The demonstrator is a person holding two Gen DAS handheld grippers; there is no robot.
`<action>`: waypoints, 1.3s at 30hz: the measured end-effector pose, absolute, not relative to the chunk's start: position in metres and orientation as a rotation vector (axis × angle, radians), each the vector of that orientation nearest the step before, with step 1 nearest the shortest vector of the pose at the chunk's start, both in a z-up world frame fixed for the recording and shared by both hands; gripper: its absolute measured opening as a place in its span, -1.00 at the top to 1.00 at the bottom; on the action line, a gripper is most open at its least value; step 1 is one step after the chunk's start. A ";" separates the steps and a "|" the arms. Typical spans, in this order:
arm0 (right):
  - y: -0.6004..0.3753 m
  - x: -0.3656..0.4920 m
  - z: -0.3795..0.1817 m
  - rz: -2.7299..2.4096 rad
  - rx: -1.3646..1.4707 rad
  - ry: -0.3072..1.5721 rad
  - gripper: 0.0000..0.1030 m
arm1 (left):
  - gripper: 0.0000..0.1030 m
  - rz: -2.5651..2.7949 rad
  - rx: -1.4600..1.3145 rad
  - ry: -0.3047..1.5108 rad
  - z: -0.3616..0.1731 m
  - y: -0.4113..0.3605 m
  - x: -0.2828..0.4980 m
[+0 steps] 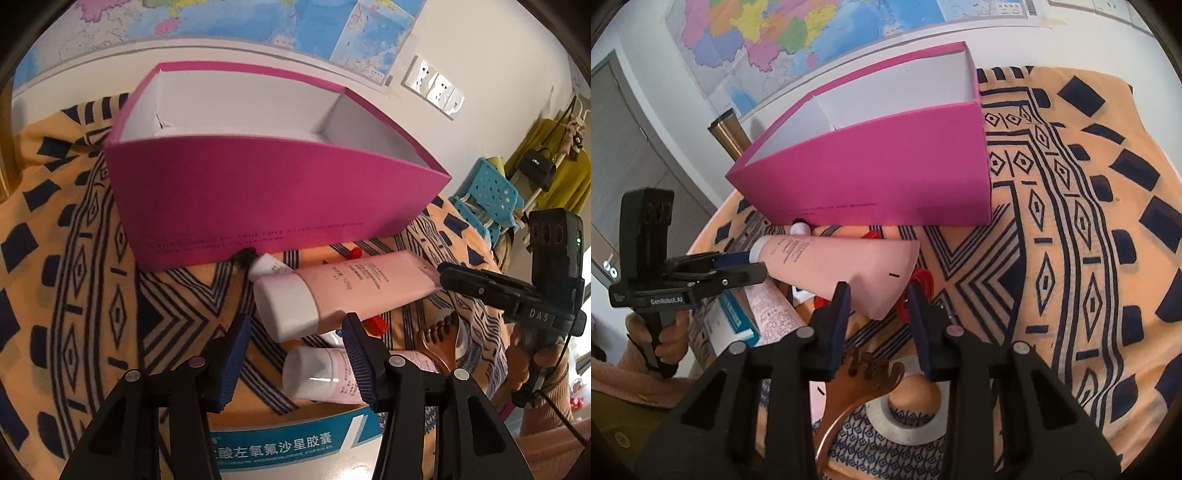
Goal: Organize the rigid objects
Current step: 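Lower the left gripper onto the pink cosmetic tube and grasp it, then lift the pink tube into the pink box and release it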
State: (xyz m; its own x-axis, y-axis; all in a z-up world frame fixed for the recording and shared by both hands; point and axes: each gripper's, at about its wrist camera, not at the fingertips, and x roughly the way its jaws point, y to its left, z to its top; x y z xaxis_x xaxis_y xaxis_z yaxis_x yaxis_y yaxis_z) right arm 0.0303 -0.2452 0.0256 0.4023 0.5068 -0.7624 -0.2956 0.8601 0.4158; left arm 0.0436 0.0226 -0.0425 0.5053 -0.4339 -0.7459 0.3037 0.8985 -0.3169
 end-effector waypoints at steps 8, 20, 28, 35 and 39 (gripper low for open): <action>-0.254 0.055 0.013 0.519 0.347 1.065 0.23 | -0.02 -0.450 -0.154 0.932 -0.037 0.023 0.050; -0.265 0.086 0.004 0.510 0.394 1.098 0.05 | 0.02 -0.443 -0.187 0.966 -0.037 0.021 0.052; -0.252 0.091 -0.008 0.576 0.384 1.138 0.22 | 0.26 -0.452 -0.164 0.964 -0.035 0.012 0.049; -0.256 0.077 0.010 0.544 0.337 1.084 0.26 | 0.26 -0.466 -0.169 0.954 -0.028 0.009 0.046; -0.258 0.064 0.029 0.533 0.321 1.030 0.26 | 0.24 -0.487 -0.161 0.910 -0.012 0.008 0.038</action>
